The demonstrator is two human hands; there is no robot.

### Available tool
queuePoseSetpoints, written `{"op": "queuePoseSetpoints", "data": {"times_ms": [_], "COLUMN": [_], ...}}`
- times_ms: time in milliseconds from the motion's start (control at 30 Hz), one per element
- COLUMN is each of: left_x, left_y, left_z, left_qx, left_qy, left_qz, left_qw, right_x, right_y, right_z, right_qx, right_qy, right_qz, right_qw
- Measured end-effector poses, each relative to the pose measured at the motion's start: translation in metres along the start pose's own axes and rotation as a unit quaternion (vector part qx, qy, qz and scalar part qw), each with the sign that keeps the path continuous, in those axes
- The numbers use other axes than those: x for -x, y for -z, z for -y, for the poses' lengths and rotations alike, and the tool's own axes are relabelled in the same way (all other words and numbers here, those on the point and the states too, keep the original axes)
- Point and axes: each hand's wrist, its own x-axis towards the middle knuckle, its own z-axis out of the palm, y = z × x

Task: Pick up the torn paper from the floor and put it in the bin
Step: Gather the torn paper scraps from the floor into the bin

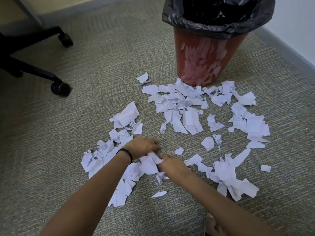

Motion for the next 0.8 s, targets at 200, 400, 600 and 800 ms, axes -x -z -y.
{"op": "queuePoseSetpoints", "data": {"times_ms": [200,400,600,800], "left_x": [-0.006,-0.024,-0.031,-0.03], "left_y": [0.007,0.045,0.132,0.212], "left_z": [-0.001,0.0,-0.011,-0.003], "left_qx": [0.135,0.308,0.563,0.678], "left_qy": [0.065,0.112,0.102,0.078], "left_qz": [-0.042,-0.249,-0.397,-0.452], "left_qw": [0.988,0.912,0.718,0.575], "right_x": [0.007,0.028,0.048,0.06], "right_y": [0.032,0.101,0.177,0.249], "right_z": [-0.047,-0.104,-0.135,-0.144], "right_qx": [-0.274,-0.587,-0.69,-0.745], "right_qy": [-0.111,-0.196,-0.135,-0.051], "right_qz": [-0.046,-0.251,-0.423,-0.497], "right_qw": [0.954,0.744,0.572,0.443]}}
